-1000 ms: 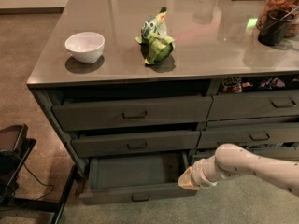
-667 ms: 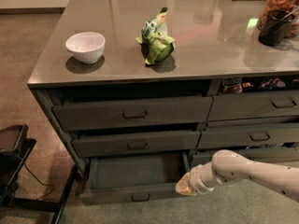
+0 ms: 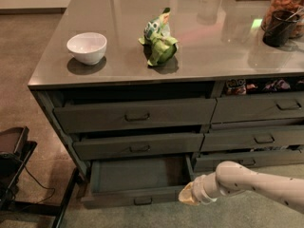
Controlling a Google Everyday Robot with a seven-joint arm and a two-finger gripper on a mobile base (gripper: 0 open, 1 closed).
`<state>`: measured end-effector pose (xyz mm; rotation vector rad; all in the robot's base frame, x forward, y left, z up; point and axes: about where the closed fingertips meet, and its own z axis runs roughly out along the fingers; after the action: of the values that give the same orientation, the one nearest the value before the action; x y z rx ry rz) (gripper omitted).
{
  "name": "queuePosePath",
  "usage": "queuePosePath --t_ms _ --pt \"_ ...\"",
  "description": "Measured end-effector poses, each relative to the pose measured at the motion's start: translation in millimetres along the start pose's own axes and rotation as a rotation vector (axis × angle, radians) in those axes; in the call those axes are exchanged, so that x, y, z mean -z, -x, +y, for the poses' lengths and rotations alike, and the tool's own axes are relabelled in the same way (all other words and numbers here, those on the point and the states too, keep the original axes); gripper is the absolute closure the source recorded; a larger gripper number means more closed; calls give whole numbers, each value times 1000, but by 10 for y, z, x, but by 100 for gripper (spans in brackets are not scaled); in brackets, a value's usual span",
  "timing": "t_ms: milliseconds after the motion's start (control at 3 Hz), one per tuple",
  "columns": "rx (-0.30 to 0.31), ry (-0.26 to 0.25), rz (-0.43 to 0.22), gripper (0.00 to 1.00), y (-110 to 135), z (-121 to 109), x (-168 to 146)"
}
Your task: Close bottom drawer
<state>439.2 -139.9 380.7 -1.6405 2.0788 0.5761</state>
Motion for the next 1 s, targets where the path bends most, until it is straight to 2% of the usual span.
queuePosePath --t_ms 667,1000 --pt "63 -41 -129 100 -414 -28 -838" --pt "77 -34 -211 100 -565 -31 -1428"
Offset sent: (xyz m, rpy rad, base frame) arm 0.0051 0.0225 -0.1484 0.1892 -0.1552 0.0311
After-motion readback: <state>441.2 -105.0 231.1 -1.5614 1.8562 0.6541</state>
